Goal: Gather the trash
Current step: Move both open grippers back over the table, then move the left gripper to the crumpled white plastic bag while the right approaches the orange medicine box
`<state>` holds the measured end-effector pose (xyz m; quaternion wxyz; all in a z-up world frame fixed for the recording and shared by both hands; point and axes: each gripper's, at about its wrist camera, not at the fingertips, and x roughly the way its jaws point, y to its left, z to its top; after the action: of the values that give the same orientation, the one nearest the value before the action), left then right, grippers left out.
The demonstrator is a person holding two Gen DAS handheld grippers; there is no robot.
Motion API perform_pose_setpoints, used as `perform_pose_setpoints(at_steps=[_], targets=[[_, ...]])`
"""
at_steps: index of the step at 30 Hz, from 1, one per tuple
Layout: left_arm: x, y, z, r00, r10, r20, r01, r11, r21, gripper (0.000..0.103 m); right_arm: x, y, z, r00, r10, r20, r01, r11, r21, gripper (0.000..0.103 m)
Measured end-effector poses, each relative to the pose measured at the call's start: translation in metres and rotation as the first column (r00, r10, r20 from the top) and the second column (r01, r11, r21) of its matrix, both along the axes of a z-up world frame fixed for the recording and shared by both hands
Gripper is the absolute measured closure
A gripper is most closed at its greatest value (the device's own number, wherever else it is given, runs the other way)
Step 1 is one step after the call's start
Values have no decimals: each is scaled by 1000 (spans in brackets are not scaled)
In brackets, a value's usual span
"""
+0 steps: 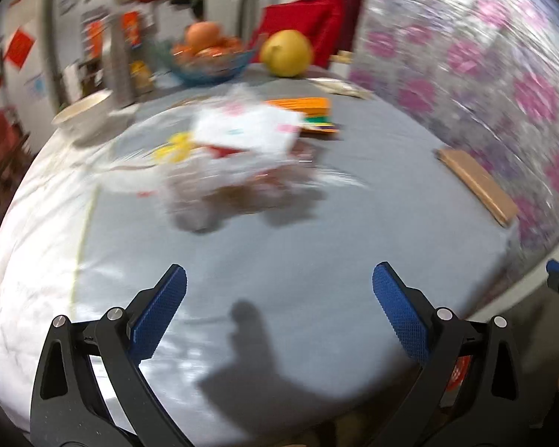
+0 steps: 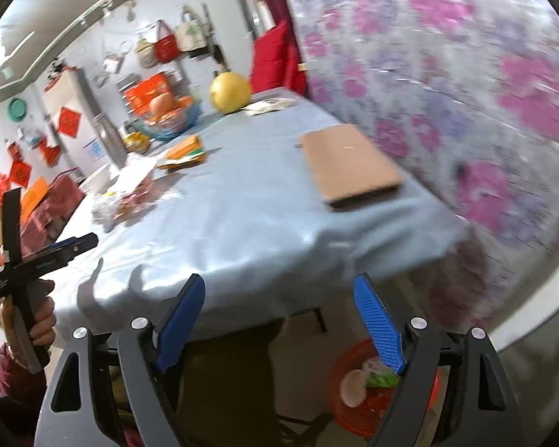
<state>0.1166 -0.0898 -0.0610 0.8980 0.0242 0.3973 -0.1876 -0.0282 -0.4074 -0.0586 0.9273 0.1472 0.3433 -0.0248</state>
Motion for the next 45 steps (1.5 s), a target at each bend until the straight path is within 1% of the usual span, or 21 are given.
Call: perform_pose_setpoints(at_steps=[1, 5, 11, 17, 22, 27, 29, 31, 32, 35, 37, 41, 45], targets=[[5, 9, -2, 1000, 19, -8, -19, 1000, -5, 7, 8, 7, 0, 1000, 15, 1, -15, 1000, 2, 19], [19, 34, -5, 997, 69, -15, -69, 998, -3, 7, 37, 28, 2, 998, 60, 7, -61, 998, 24, 18], [35, 49, -9, 995, 95, -21, -94, 995, 13, 7, 84, 57, -2, 993, 116, -2, -116, 992, 52, 18], [55, 56, -13, 994, 109, -16, -108, 993, 39, 7, 132, 79, -4, 990, 139, -9, -139, 990, 10, 18], [70, 53, -11, 993, 114, 18, -115, 990, 84, 7, 178, 89, -7, 991, 136, -9, -136, 991, -5, 17], [84, 47, -10, 993, 104, 62, -112, 984, 136, 7, 212, 94, -9, 994, 111, -11, -111, 994, -12, 17], [89, 45, -11, 993, 98, 61, -106, 984, 143, 7, 219, 97, -10, 994, 105, -8, -105, 994, -32, 17], [95, 47, -14, 996, 83, 29, -86, 989, 118, 7, 224, 100, -13, 994, 105, -11, -106, 993, -43, 16], [97, 48, -16, 997, 80, 10, -81, 991, 109, 7, 226, 101, -14, 993, 113, -25, -114, 993, -34, 16], [101, 50, -18, 996, 92, -15, -90, 991, 102, 7, 227, 100, -13, 994, 109, -18, -110, 994, -27, 13], [100, 48, -19, 996, 92, -15, -90, 990, 105, 7, 226, 98, -17, 993, 111, -32, -112, 994, -8, 11], [97, 45, -18, 995, 101, 3, -100, 987, 126, 7, 229, 89, -27, 990, 120, -72, -114, 990, 89, 11], [98, 53, -17, 993, 118, 2, -118, 989, 91, 7, 228, 89, -28, 992, 109, -67, -104, 991, 84, 11]])
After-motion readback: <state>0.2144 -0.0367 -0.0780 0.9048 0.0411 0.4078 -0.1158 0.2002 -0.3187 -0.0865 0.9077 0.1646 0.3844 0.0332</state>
